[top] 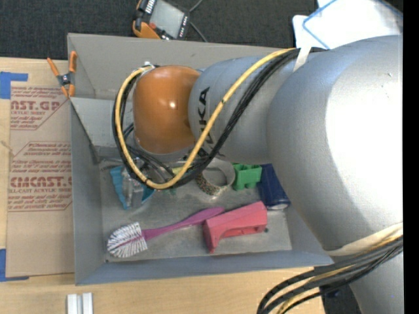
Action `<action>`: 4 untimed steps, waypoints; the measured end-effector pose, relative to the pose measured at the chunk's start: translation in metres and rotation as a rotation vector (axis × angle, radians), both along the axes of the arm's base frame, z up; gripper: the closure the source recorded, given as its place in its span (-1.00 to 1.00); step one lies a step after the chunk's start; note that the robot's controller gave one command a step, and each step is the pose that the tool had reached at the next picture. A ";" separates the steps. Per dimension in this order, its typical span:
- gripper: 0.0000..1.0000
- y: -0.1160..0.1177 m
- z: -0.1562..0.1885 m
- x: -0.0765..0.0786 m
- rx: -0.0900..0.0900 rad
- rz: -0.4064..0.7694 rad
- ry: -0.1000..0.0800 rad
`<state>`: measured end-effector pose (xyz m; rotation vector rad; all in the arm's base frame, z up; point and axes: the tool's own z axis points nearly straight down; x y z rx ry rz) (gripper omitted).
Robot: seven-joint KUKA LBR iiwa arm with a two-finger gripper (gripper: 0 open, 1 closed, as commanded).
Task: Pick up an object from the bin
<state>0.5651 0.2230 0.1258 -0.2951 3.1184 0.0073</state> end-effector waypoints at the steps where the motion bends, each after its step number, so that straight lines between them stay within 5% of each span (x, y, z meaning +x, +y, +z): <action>1: -1.00 -0.013 -0.051 -0.022 0.003 0.319 -0.017; 2: 1.00 -0.013 -0.053 -0.026 0.000 0.318 0.003; 4: 1.00 -0.021 -0.053 -0.023 0.002 0.320 0.001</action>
Offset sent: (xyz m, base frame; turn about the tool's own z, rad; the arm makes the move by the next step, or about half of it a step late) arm 0.0000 0.0000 0.0000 0.0000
